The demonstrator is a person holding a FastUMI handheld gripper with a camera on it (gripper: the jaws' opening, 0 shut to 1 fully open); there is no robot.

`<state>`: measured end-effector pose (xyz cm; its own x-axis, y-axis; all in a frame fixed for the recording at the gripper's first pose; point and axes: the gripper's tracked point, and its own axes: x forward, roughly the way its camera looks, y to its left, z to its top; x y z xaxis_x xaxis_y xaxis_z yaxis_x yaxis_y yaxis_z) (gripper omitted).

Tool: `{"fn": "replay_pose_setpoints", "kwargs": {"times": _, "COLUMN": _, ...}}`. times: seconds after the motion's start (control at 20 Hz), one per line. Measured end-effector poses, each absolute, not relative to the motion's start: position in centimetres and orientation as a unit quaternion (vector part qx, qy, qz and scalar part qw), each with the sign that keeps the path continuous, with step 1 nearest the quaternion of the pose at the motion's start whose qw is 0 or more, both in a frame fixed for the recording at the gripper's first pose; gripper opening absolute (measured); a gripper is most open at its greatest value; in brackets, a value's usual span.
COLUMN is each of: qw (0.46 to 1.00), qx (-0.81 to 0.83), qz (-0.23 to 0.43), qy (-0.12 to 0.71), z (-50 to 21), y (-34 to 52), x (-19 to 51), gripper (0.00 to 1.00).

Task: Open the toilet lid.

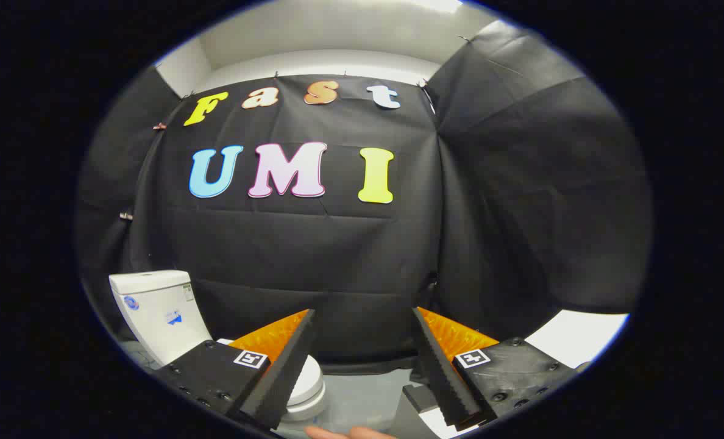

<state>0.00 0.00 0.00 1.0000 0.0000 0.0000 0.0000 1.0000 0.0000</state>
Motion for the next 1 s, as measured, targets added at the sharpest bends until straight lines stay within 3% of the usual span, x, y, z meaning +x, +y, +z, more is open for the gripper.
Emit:
{"fn": "replay_pose_setpoints", "kwargs": {"times": 0.55, "qw": 0.999, "qx": 0.006, "qz": 0.035, "qy": 0.008, "z": -3.1, "y": 1.3, "x": -0.1, "gripper": 0.96}}
{"fn": "replay_pose_setpoints", "kwargs": {"times": 1.0, "qw": 0.993, "qx": -0.02, "qz": 0.117, "qy": -0.005, "z": -3.7, "y": 4.3, "x": -1.0, "gripper": 0.95}}
